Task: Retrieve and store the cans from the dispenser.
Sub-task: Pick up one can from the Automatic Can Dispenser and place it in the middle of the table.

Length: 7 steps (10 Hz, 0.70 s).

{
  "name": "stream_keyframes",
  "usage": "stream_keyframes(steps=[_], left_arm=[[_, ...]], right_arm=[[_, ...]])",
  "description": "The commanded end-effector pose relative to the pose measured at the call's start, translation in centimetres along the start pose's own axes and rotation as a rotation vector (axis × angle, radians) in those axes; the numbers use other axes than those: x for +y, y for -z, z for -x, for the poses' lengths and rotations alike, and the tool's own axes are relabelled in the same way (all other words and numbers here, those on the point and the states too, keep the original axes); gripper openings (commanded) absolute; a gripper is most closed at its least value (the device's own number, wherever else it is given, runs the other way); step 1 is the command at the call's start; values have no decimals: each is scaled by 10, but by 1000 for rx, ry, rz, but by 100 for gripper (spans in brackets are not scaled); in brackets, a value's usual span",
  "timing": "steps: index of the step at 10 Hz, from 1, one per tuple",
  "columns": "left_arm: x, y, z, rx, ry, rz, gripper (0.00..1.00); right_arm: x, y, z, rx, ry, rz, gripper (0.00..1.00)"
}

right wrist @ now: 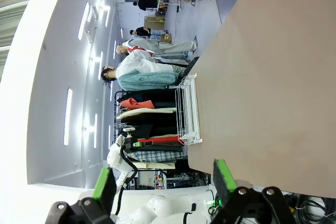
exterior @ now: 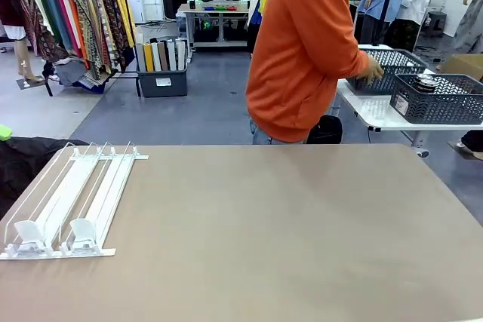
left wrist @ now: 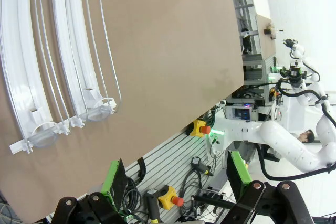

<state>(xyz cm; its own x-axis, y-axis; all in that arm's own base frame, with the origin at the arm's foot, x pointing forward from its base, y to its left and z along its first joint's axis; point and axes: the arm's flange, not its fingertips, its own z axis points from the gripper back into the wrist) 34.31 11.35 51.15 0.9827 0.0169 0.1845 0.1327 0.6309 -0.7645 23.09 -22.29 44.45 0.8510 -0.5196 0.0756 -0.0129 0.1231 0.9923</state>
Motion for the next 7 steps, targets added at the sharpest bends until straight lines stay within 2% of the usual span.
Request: stream_keyframes(steps=[1, 7], left_arm=[[0, -1, 1, -4, 19, 19, 100], [0, -1, 1, -4, 19, 19, 100]], right_arm=[[6, 1, -2, -7, 11, -18, 100], [6, 1, -2, -7, 11, -18, 100]])
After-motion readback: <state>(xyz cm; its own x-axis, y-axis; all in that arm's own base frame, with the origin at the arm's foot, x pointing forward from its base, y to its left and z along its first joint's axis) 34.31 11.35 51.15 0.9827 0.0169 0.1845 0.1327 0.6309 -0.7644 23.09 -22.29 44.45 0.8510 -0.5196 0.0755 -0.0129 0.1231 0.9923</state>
